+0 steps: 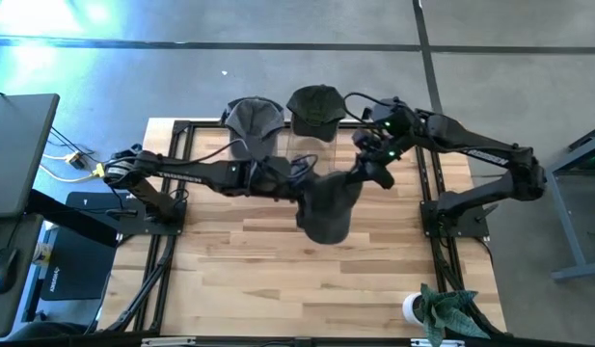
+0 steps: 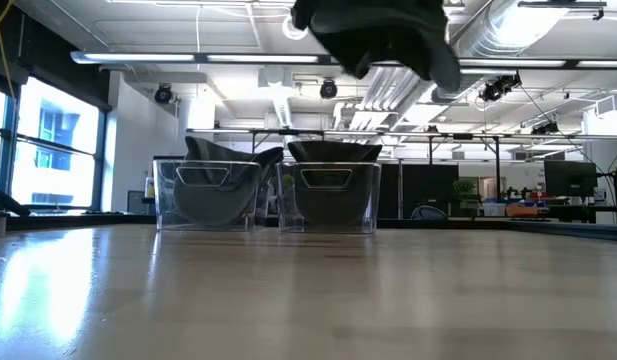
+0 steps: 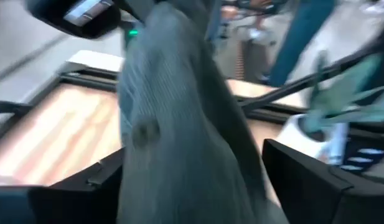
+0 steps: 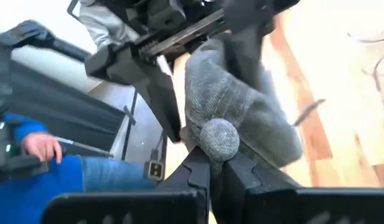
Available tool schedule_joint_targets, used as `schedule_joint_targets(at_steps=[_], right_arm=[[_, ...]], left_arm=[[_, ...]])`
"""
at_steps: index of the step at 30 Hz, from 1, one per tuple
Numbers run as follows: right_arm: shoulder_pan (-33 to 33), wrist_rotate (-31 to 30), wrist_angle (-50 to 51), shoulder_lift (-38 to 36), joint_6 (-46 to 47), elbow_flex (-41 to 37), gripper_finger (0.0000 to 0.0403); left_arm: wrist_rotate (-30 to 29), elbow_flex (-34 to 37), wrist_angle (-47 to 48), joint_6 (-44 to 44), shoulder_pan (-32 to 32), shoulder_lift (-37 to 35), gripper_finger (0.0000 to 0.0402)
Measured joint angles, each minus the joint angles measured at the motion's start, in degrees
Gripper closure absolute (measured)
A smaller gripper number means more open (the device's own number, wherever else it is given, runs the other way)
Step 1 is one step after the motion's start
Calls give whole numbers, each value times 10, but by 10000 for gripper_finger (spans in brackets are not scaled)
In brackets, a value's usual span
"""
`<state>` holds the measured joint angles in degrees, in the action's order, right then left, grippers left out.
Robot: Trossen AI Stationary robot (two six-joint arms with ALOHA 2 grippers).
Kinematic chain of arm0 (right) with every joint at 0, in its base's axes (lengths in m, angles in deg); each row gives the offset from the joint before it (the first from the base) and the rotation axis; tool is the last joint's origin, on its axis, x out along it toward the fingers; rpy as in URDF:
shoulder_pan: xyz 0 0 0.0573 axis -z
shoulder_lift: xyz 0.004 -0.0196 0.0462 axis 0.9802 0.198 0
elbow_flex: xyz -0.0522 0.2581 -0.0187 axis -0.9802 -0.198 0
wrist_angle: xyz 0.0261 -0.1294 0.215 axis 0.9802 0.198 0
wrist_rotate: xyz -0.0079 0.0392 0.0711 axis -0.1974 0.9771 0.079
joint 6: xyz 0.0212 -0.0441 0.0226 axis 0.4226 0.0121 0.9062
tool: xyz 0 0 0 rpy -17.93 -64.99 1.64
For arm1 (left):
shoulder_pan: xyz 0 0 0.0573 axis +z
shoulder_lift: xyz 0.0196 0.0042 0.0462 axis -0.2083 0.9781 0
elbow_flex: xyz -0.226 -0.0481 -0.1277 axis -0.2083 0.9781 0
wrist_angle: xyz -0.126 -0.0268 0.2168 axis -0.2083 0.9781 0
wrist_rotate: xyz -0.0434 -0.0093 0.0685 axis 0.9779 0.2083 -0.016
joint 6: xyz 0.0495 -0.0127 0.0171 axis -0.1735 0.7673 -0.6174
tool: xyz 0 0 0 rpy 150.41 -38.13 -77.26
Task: Pick & Place hat
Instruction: Put the black cap into the right transparent bin
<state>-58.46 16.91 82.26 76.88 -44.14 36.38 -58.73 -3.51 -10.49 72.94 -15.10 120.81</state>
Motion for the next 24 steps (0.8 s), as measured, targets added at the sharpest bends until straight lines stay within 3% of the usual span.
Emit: schedule_joint_targets(at_steps=[5, 14, 19, 24], right_arm=[[-9, 24, 28, -20, -12, 0, 394], [-76, 31, 28, -25, 4, 0, 386], [-121, 40, -21, -25, -15, 0, 355], [-138, 34, -91, -15, -47, 1, 279]], left_arm=[[53, 0, -42, 11, -17, 0, 176], [173, 0, -86, 15, -7, -2, 385], [260, -1, -70, 25, 6, -34, 387], [353, -1, -68, 25, 27, -63, 396]])
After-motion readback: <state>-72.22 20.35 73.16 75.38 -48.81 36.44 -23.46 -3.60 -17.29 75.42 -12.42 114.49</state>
